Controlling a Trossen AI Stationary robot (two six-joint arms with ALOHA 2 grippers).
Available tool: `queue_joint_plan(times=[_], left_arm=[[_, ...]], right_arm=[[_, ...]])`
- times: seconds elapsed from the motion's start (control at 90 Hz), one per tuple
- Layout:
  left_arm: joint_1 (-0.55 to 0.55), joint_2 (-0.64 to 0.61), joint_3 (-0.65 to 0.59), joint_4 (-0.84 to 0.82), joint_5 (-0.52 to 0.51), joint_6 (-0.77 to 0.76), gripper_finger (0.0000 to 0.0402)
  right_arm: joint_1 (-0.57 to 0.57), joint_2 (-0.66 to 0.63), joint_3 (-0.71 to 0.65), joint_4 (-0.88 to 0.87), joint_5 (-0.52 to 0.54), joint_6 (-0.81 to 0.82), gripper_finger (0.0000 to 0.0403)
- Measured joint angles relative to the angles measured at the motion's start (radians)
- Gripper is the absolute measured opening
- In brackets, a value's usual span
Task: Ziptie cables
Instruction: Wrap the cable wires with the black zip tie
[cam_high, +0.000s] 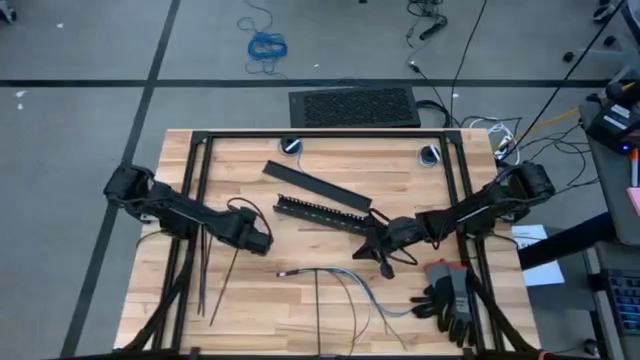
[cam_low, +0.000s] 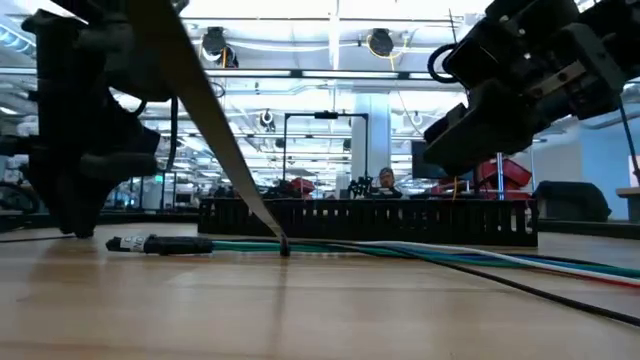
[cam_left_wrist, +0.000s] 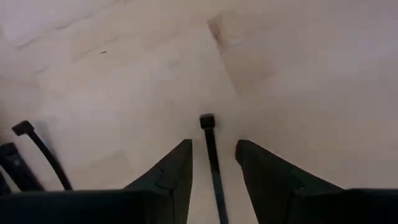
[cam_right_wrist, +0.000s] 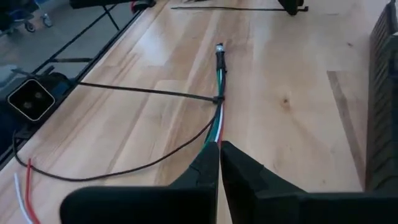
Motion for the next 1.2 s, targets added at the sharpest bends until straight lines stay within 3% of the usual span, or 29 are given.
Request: queue_joint_plan(times=[1.2], left_arm=[[-0.001,0.003,-0.004,0.006,-0.012,0.001,0.0136]], right_arm=[[0.0,0.0,0.0,-0.002,0.0,0.0,0.0008]])
